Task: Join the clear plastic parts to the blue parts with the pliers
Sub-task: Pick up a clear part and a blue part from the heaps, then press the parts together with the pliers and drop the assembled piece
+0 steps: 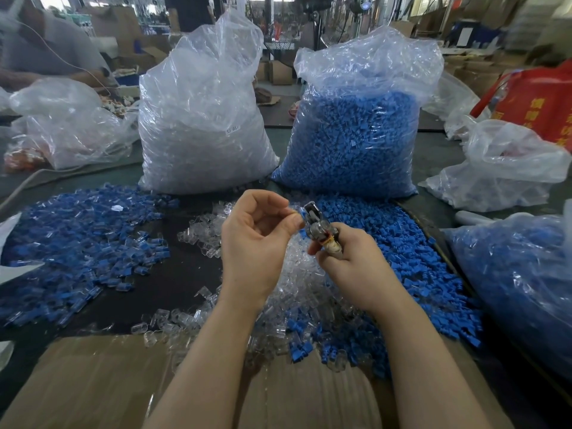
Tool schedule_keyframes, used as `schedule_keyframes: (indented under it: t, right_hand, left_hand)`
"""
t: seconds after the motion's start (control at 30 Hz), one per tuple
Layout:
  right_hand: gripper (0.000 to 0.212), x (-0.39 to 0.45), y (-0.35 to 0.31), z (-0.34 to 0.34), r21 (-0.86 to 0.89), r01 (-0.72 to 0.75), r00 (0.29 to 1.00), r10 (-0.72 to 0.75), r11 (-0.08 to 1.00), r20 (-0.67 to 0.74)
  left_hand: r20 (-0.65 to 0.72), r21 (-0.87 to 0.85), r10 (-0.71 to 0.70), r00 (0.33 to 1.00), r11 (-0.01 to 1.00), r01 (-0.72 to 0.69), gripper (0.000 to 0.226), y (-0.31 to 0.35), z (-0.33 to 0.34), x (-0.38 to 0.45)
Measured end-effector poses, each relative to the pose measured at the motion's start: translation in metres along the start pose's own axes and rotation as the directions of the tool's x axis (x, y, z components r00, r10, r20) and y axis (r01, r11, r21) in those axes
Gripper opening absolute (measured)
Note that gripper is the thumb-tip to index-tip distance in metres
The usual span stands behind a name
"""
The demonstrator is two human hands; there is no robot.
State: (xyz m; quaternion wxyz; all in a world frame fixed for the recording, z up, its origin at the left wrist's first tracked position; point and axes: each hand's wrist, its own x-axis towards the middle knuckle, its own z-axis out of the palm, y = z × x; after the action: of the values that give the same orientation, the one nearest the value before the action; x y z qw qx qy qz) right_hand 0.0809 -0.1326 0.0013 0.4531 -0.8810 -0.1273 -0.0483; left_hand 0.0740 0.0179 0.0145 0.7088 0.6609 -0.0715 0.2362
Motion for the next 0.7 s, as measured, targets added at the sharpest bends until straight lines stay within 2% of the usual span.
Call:
schedule_keyframes:
  t: [0.1,0.23,0.33,0.37,0.43,0.5,0.6,0.7]
  right_hand:
    - [0.022,0.0,-0.003,0.0,-0.049,-0.001,1.0,0.0,0.999,-0.01]
    - [0.019,0.002,-0.004,0.0,-0.096,0.007,1.0,-0.008,0.995,-0.009]
    - [0.003,0.004,0.005,-0.002,-0.192,0.004,1.0,-0.009,0.981,-0.025]
    - [0.008,0.004,0.008,-0.003,-0.22,-0.012,0.999,0.003,0.975,-0.045]
    - [0.01,0.006,0.015,-0.007,-0.254,-0.068,0.995,0.047,0.965,-0.088]
    - [0.007,0.008,0.019,-0.009,-0.295,-0.123,0.988,0.09,0.948,-0.122]
    - [0.011,0.01,0.025,-0.011,-0.352,-0.181,0.979,0.133,0.918,-0.157]
    - [0.018,0.01,0.028,-0.012,-0.438,-0.239,0.969,0.184,0.867,-0.166]
  left_hand:
    - [-0.009,-0.01,0.001,1.0,1.0,-0.001,0.027,-0.001,-0.002,0.001]
    - [-0.008,0.014,-0.019,1.0,1.0,0.019,0.025,-0.001,-0.002,0.002]
    - [-0.064,0.154,-0.06,0.996,0.986,0.069,0.024,-0.003,-0.019,0.011]
    - [-0.119,0.245,-0.062,0.991,0.965,0.09,0.023,-0.005,-0.03,0.014]
    - [-0.268,0.486,-0.017,0.963,0.861,0.15,0.02,-0.011,-0.058,0.021]
    - [-0.421,0.675,0.047,0.906,0.684,0.278,0.017,-0.017,-0.089,0.024]
    - [-0.557,0.723,0.031,0.83,0.509,0.467,0.017,-0.026,-0.124,0.024]
    - [-0.623,0.709,0.003,0.782,0.426,0.562,0.015,-0.027,-0.134,0.021]
